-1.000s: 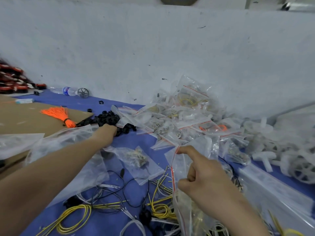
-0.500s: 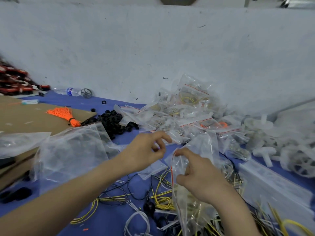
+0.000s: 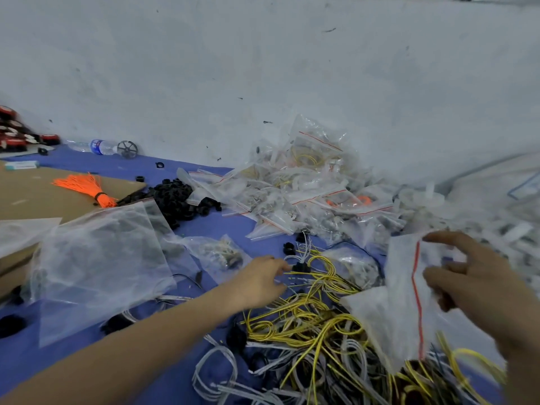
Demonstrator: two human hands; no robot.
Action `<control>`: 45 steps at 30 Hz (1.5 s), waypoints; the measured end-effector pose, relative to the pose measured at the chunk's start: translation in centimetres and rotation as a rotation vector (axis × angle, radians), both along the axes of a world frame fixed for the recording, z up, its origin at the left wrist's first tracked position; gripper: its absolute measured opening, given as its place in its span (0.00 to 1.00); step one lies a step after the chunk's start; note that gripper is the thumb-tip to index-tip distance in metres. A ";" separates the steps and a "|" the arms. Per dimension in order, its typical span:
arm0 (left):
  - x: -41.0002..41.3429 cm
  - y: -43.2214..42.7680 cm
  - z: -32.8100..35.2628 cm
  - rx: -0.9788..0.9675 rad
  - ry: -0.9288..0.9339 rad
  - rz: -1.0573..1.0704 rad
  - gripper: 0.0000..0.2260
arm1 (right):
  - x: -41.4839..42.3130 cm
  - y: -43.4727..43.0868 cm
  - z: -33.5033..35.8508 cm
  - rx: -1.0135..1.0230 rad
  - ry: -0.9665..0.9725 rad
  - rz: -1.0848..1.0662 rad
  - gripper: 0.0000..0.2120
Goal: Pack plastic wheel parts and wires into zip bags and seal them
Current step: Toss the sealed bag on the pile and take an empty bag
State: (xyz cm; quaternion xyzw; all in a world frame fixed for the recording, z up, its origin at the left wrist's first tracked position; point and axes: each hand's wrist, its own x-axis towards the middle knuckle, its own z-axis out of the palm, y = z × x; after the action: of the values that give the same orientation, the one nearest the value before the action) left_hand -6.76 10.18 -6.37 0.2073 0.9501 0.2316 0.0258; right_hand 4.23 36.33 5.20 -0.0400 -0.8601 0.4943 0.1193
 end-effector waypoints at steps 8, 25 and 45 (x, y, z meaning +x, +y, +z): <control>-3.5 4.6 -1.2 -0.184 0.248 0.099 0.15 | -0.3 -1.5 -0.3 0.015 -0.077 0.076 0.18; -0.5 1.8 3.5 0.379 0.369 0.290 0.03 | -1.7 -4.7 -0.9 0.177 -0.156 0.198 0.20; 5.7 3.6 9.5 0.372 0.378 -0.280 0.07 | -1.9 -6.2 -0.9 0.041 -0.097 0.277 0.23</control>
State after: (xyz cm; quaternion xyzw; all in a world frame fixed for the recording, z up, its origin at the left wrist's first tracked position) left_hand -1.04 13.74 3.11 0.3769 0.8416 0.3530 -0.1584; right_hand 2.36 30.16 4.31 0.0578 -0.8720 0.4859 0.0092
